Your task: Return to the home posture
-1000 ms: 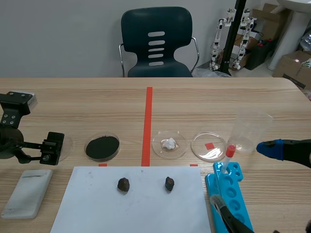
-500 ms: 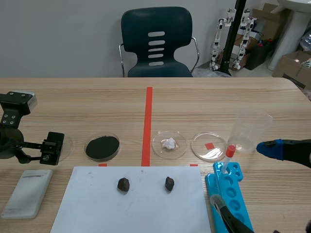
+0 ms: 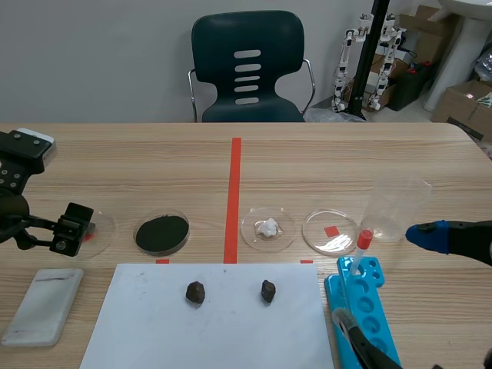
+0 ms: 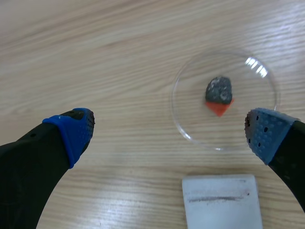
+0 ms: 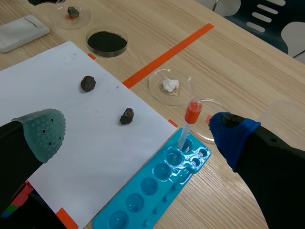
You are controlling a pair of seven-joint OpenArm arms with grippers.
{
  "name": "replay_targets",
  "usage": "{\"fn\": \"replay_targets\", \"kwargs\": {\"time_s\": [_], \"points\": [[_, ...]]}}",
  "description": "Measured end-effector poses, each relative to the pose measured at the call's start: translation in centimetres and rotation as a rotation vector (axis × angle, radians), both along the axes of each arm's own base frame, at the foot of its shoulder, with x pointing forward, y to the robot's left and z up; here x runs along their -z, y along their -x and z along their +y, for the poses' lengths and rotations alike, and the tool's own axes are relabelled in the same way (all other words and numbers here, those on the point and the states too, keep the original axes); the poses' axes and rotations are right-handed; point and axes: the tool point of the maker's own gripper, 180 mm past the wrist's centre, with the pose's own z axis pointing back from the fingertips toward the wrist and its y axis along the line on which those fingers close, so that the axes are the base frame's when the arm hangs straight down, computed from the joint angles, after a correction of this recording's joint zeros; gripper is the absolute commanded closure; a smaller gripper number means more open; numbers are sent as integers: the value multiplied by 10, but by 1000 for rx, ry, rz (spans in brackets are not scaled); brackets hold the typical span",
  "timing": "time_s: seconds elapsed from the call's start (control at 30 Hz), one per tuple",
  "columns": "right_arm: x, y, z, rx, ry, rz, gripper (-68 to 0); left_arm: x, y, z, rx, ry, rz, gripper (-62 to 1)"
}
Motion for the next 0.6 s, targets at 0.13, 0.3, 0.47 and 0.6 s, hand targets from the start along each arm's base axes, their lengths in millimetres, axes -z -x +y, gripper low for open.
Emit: {"fn": "replay_targets", "kwargs": {"time_s": [0.13,0.3,0.47,0.6], "points": [[0,0,0,0,0,0,-638,-3,5,-5,60,-7,-48,-623],[0,0,0,0,0,0,-638,-12,32,-25,175,-9,-100,-623],[0,0,0,0,0,0,-638,-41,58,-73,304,116,-202,-623],[0,0,0,0,0,0,-638,-61,84,-107,365,249,-263,-623]]}}
